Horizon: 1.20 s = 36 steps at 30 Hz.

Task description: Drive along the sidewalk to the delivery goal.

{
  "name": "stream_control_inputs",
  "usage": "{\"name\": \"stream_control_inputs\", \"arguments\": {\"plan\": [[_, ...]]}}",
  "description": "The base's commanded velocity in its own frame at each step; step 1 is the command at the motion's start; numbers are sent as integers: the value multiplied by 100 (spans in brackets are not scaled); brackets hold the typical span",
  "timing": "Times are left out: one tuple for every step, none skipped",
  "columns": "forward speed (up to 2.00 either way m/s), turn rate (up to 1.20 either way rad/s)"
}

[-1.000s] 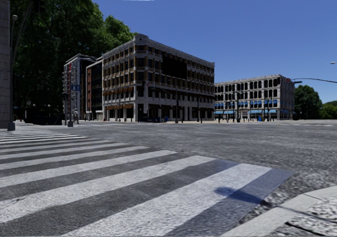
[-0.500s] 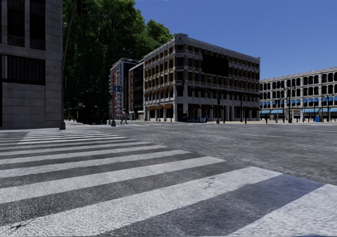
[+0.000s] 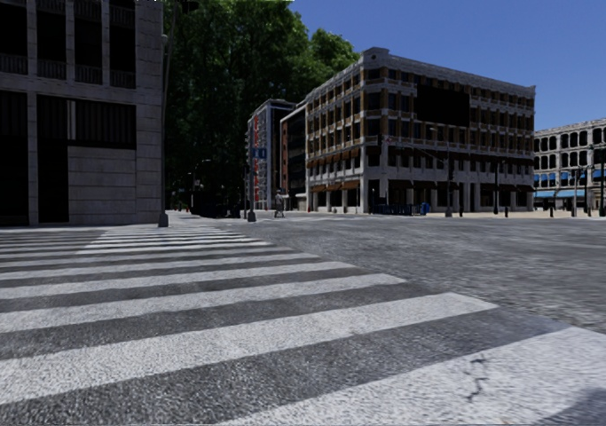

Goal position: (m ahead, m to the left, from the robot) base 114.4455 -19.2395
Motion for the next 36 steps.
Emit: {"name": "stream_control_inputs", "arguments": {"plan": [[200, 55], [200, 55], [200, 55], [200, 55], [200, 55], [200, 55], [200, 55], [200, 55], [200, 55], [200, 55], [200, 55], [200, 55], [200, 55], [200, 55], [200, 55], [200, 55], [200, 55], [200, 55], [200, 53], [200, 51], [200, 48], [200, 48], [200, 44], [200, 38], [200, 33], [200, 33], [200, 33], [200, 33], [200, 32], [200, 32], [200, 32], [200, 0], [200, 0], [200, 0], [200, 0], [200, 0]]}}
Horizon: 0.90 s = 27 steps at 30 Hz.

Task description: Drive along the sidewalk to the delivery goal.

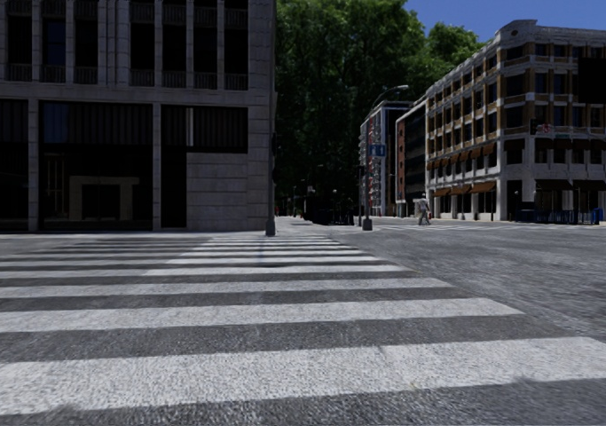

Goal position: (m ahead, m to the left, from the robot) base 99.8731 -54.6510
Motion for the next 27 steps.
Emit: {"name": "stream_control_inputs", "arguments": {"plan": [[200, 0], [200, 0], [200, 0], [200, 0], [200, 0], [200, 0], [200, 0], [200, 0], [200, 0], [200, 0], [200, 0], [200, 0], [200, 0], [200, 0], [200, 0], [200, 0], [200, 0], [200, 0], [200, 0], [200, 0], [200, 0], [200, 0], [200, 0], [200, 0], [200, 0], [200, 0], [200, 0]]}}
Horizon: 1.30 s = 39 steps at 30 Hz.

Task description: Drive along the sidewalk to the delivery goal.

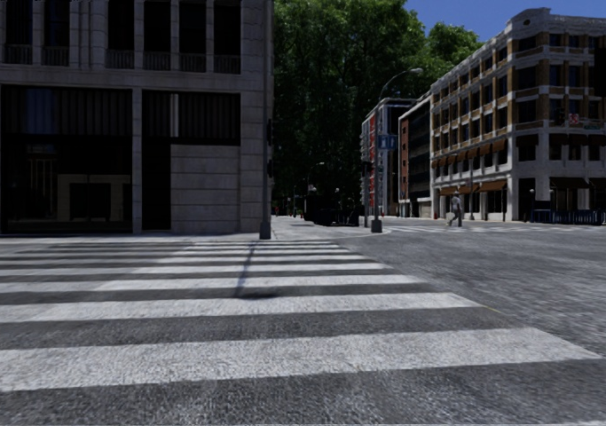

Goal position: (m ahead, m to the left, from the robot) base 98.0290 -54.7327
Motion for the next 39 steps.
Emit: {"name": "stream_control_inputs", "arguments": {"plan": [[200, 0], [200, 0], [200, 0], [200, 0], [200, 0], [200, 0], [200, 0], [200, 0], [200, 0], [200, 0], [200, 0], [200, 0], [200, 0], [200, 0], [200, 0], [200, 0], [200, 0], [200, 0], [200, 0], [200, 0], [200, 0], [200, 0], [200, 0], [200, 0], [200, 0], [200, 0], [200, 0], [200, 0], [200, 0], [200, 0], [193, 0], [180, 0], [170, 0], [162, 0], [162, 0], [154, 0], [149, 0], [145, 0], [144, 0]]}}
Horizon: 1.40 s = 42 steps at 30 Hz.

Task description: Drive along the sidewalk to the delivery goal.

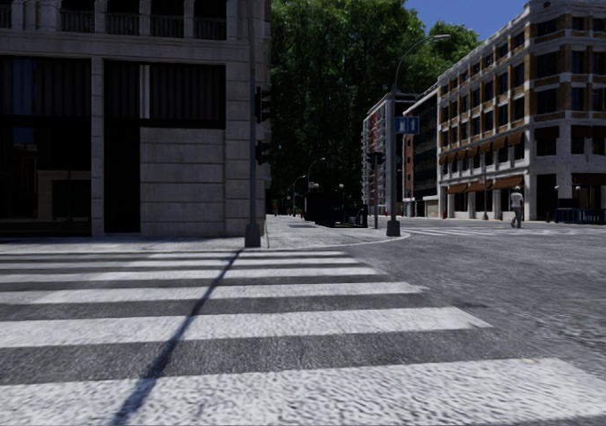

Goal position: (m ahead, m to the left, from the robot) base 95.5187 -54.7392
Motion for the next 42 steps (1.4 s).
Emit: {"name": "stream_control_inputs", "arguments": {"plan": [[144, 0], [144, 0], [143, 0], [143, 3], [143, 3], [145, 16], [147, 23], [150, 33], [153, 37], [153, 37], [157, 40], [160, 40], [161, 41], [161, 41], [161, 41], [162, 44], [162, 46], [162, 47], [162, 47], [163, 48], [163, 49], [164, 49], [164, 49], [165, 35], [166, 20], [166, 0], [166, 0], [166, 0], [166, 0], [166, 0], [166, 0], [167, 0], [167, 0], [167, 0], [167, 0], [167, 0], [167, 0], [167, 0], [167, 0], [167, 0], [168, 0], [168, -1]]}}
